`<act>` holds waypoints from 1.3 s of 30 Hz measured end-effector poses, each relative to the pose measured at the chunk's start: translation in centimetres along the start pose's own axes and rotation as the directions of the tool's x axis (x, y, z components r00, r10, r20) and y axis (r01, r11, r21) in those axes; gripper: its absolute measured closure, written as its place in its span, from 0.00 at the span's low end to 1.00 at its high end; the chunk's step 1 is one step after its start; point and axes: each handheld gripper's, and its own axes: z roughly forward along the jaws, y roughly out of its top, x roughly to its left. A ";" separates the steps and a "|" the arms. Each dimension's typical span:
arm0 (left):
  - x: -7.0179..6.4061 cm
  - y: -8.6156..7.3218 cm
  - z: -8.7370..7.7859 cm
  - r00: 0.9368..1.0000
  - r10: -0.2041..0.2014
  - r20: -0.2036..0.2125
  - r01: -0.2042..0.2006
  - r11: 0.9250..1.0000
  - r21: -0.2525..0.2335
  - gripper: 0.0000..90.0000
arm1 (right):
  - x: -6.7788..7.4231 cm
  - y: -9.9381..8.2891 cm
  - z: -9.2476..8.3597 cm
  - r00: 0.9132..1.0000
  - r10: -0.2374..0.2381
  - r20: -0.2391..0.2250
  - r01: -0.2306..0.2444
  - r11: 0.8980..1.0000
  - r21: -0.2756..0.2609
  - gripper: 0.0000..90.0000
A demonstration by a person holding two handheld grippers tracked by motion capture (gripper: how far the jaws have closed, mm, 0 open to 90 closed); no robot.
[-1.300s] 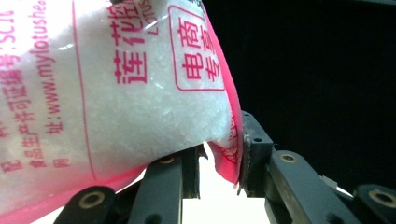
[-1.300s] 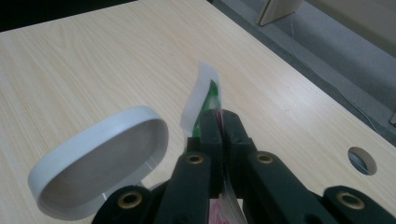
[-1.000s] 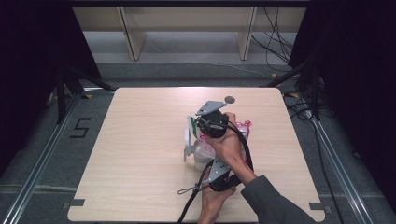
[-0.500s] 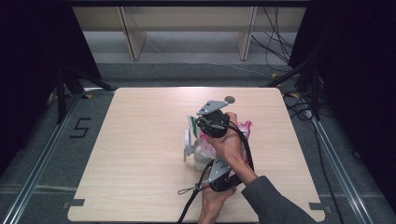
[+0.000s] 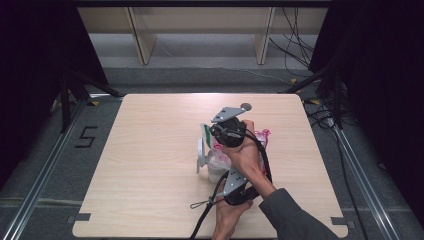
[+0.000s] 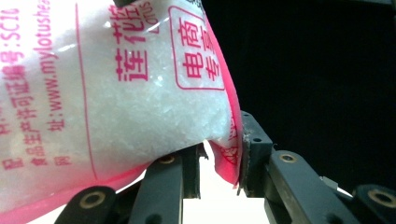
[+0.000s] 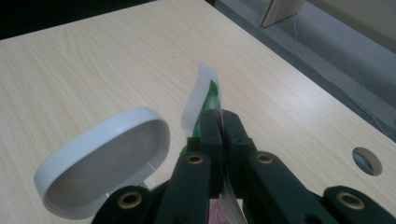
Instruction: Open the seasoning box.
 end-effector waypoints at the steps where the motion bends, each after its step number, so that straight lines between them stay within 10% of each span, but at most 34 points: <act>1: 0.0 0.0 0.0 1.000 -0.001 0.001 0.001 1.000 0.000 0.81 | -0.1 0.0 0.0 1.000 -0.001 0.004 0.001 1.000 -0.004 1.00; 39: -0.1 0.1 -0.2 1.000 -0.004 -0.003 0.004 1.000 -0.017 0.82 | 0.3 0.4 0.3 1.000 -0.023 -0.005 0.024 0.999 0.021 1.00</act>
